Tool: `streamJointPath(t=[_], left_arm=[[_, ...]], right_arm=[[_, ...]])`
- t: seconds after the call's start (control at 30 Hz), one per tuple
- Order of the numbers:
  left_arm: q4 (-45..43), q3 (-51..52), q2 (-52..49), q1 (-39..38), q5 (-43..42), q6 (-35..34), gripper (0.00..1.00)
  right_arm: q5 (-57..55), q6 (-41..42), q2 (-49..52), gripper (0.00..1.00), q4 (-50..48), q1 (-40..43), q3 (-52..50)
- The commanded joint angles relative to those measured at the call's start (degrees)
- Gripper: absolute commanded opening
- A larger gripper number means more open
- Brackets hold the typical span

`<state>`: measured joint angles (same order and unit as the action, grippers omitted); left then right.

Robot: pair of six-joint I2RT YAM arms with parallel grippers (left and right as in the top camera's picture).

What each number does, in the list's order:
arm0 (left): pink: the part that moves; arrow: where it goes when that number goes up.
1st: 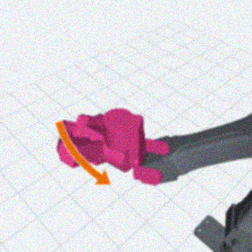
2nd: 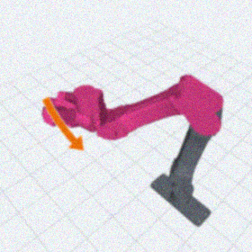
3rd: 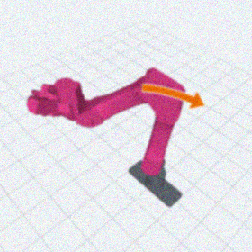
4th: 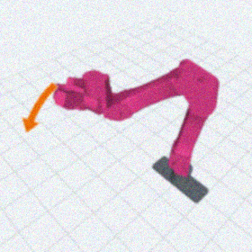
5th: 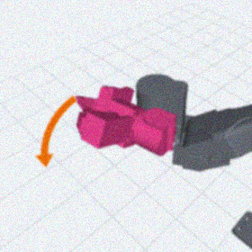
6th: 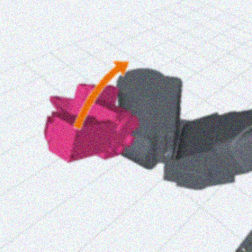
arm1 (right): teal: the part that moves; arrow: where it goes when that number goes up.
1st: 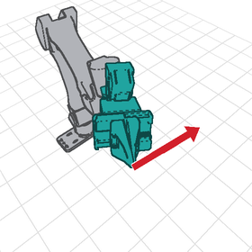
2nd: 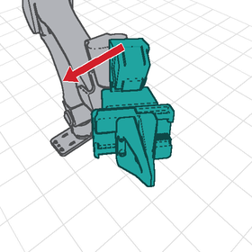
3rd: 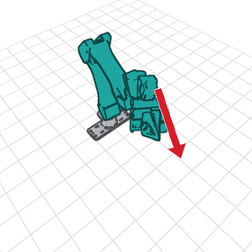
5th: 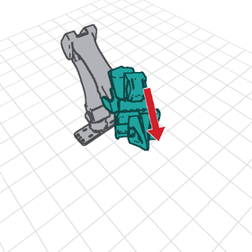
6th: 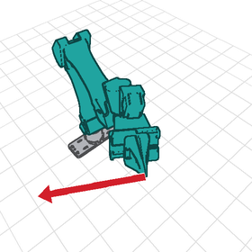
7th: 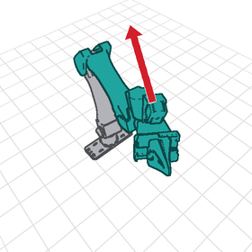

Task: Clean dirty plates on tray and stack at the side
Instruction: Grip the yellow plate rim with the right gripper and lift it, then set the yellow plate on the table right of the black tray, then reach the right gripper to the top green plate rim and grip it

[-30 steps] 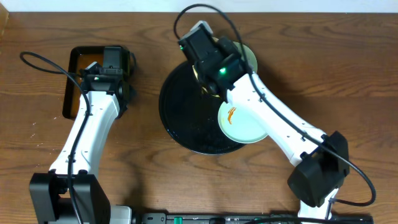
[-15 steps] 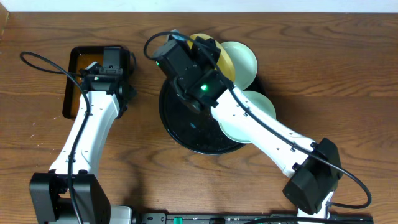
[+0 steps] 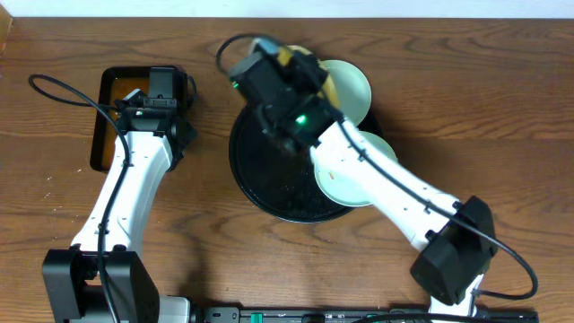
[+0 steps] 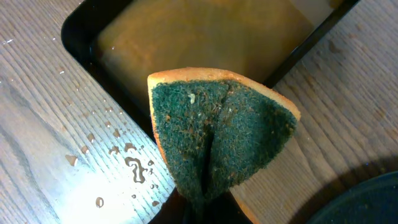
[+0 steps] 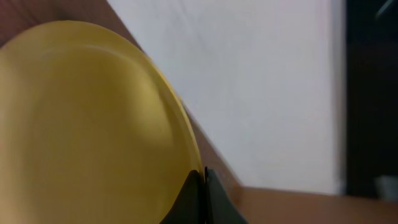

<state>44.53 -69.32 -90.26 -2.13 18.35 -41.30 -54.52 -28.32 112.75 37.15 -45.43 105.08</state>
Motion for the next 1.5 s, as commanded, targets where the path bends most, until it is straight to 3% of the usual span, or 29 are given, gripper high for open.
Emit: streamJointPath(t=[0.0, 0.27, 0.57, 0.73, 0.93, 1.0, 1.13, 1.23, 1.47], left_arm=[[0.0, -1.3, 0.0, 0.2, 1.2, 0.7, 0.08], [-0.1, -1.1, 0.0, 0.2, 1.2, 0.7, 0.08], [-0.7, -1.1, 0.0, 0.2, 1.2, 0.7, 0.08], [-1.1, -1.1, 0.0, 0.2, 1.2, 0.7, 0.08], [-1.7, -1.1, 0.0, 0.2, 1.2, 0.7, 0.08], [-1.7, -1.1, 0.0, 0.2, 1.2, 0.7, 0.08], [-1.7, -1.1, 0.0, 0.2, 1.2, 0.7, 0.08], [-1.7, -1.1, 0.0, 0.2, 1.2, 0.7, 0.08], [-1.7, -1.1, 0.0, 0.2, 1.2, 0.5, 0.08]], right_arm=[[7.3, 14.3, -1.4, 0.01, 3.1, 5.6, 1.0], [28.9, 31.0, -1.5, 0.01, 10.4, 23.7, 1.0], [60.7, 35.1, -1.5, 0.01, 10.8, 46.3, 1.0], [63.2, 35.1, -1.4, 0.01, 13.2, 53.1, 1.0], [63.2, 35.1, -1.1, 0.03, 16.1, 53.9, 0.8], [63.4, 35.1, -1.0, 0.13, 16.5, 53.1, 0.6], [67.2, 34.9, -1.0, 0.58, 16.6, 50.3, 0.5], [69.0, 34.9, -1.0, 0.82, 16.1, 47.2, 0.5], [68.8, 35.5, 3.1, 0.99, 10.7, 37.0, 0.5]])
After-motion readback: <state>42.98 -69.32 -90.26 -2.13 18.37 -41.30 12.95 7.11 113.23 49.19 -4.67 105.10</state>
